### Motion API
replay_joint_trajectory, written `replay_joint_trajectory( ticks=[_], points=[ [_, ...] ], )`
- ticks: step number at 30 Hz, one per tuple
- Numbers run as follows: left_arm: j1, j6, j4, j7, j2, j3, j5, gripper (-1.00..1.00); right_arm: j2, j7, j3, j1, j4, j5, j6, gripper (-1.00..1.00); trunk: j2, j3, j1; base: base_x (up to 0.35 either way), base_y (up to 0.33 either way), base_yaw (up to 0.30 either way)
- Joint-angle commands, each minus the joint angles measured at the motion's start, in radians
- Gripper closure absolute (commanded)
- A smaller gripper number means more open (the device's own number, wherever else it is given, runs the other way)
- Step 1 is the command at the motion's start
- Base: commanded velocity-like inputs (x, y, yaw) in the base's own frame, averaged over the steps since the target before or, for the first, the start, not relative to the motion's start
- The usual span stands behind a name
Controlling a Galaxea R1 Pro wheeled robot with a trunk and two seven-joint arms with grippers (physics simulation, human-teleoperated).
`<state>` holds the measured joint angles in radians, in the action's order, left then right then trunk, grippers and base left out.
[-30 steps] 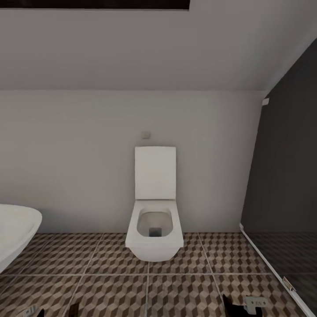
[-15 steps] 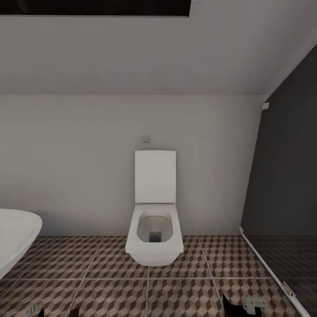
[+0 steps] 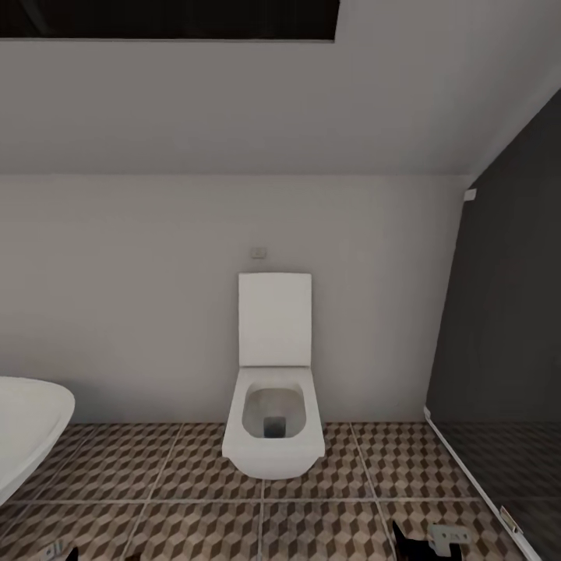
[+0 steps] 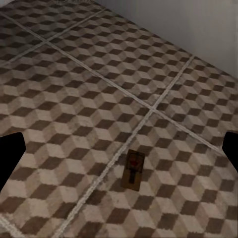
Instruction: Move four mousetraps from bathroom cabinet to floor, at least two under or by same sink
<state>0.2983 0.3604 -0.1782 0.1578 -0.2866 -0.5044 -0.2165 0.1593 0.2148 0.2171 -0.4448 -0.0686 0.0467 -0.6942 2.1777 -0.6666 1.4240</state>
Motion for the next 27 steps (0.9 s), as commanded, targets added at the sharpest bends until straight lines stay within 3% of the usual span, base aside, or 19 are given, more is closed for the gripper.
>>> replay_joint_trajectory(
  ticks=[1,27],
  points=[
    [0.001,0.002,0.002,0.009,0.0,-0.002,-0.011,-1.0,0.001,0.004,0.008,-0.002,-0.004,0.005,-0.005,-1.0,-0.007,0.002,-0.004,0.0,0.0,0.0],
    [0.001,0.001,0.002,0.009,0.001,-0.002,-0.011,-1.0,0.0,0.004,0.008,-0.002,-0.004,0.005,-0.005,-1.0,-0.189,0.084,-0.104,0.0,0.0,0.0]
  ],
)
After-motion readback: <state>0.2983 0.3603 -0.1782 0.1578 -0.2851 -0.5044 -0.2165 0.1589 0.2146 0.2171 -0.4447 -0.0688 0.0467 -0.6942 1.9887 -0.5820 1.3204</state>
